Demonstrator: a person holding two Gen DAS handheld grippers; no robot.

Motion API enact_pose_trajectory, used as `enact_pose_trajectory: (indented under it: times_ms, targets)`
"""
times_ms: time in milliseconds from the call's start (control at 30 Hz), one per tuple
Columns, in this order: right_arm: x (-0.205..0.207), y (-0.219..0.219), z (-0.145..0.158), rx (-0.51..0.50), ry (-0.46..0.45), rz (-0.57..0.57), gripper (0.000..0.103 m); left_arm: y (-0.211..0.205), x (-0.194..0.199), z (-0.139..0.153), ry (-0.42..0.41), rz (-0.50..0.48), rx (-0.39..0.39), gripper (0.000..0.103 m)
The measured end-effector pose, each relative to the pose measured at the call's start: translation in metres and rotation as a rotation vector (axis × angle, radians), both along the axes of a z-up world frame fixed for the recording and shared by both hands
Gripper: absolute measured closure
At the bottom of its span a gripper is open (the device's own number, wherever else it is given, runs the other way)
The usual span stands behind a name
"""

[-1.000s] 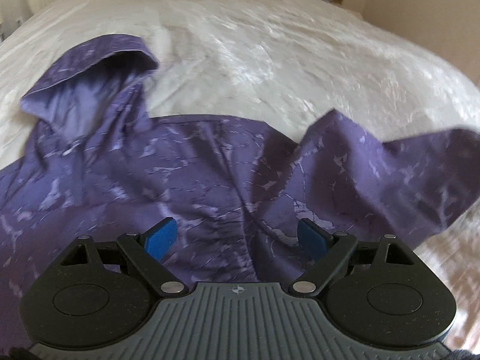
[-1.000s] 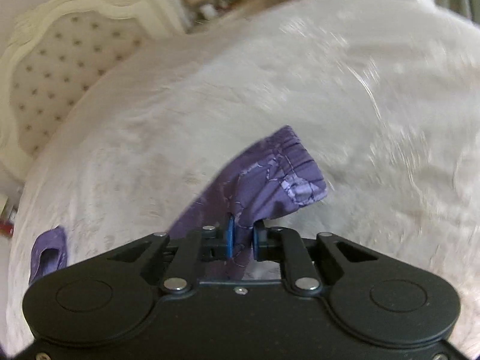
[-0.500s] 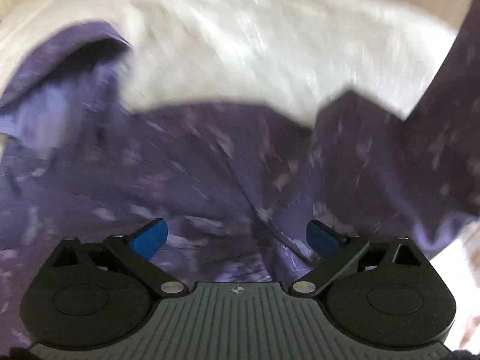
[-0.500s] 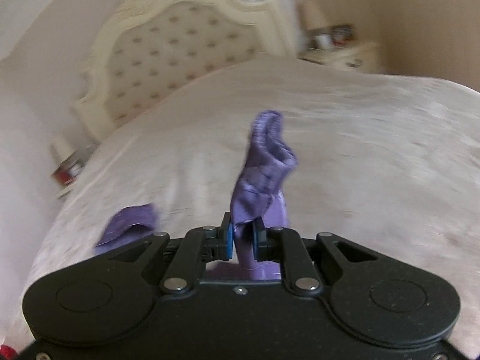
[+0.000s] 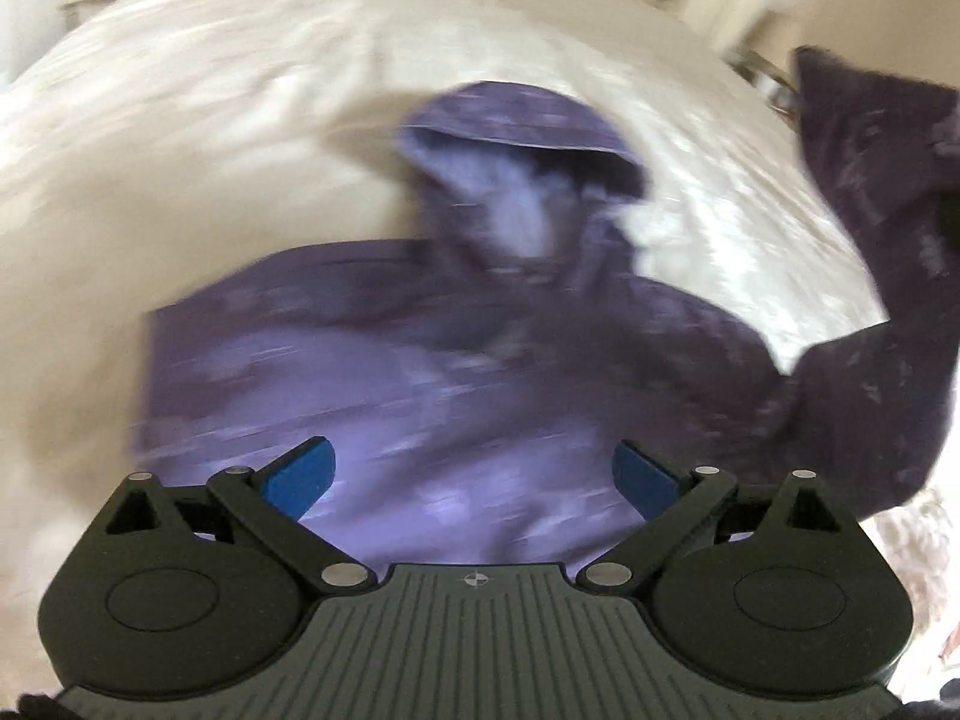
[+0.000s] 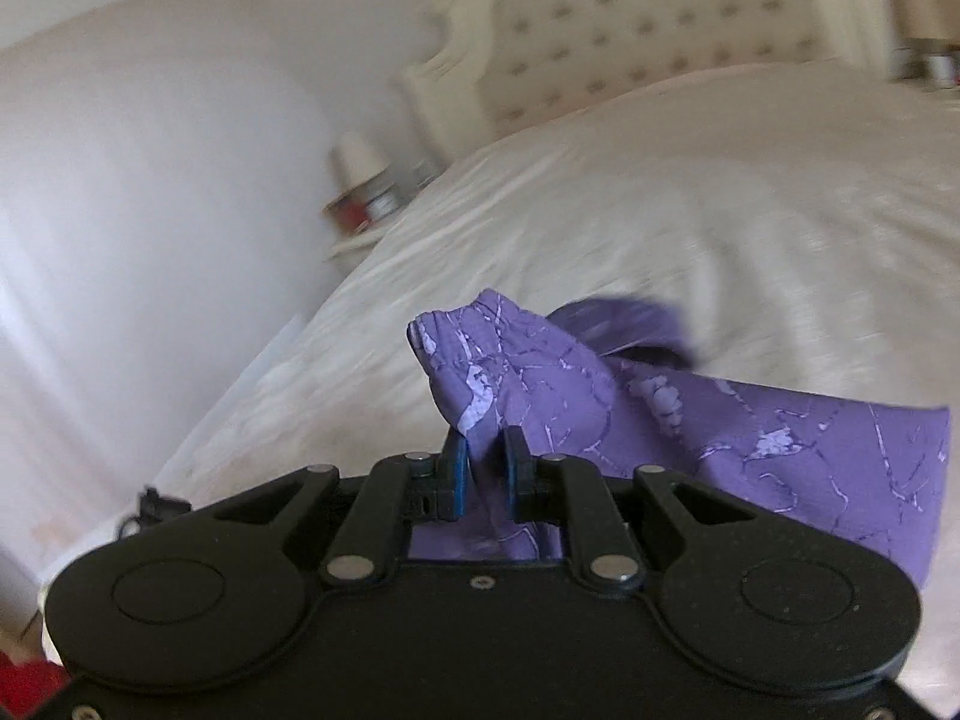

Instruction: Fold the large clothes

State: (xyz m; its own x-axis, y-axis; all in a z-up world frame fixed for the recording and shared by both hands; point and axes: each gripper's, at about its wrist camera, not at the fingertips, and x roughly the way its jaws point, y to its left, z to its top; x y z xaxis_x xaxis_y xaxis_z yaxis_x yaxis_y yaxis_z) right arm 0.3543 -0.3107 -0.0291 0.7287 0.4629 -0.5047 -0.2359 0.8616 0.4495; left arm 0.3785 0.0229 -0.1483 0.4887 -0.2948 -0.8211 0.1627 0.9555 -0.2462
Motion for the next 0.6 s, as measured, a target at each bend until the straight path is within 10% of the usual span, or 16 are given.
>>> enact_pose_trajectory:
  times_ms: [233, 367, 600]
  targets:
    - [0.019, 0.107, -0.058, -0.096, 0.058, 0.164, 0.073, 0.085, -0.006, -0.001, 0.034, 0.142, -0.029, 0.003]
    - [0.023, 0.147, -0.090, -0.137, 0.139, 0.221, 0.034, 0.103, -0.006, -0.004, 0.043, 0.159, -0.043, 0.003]
    - [-0.023, 0.125, -0.096, -0.149, 0.198, 0.189, 0.034, 0.097, -0.001, -0.003, 0.021, 0.104, -0.119, 0.003]
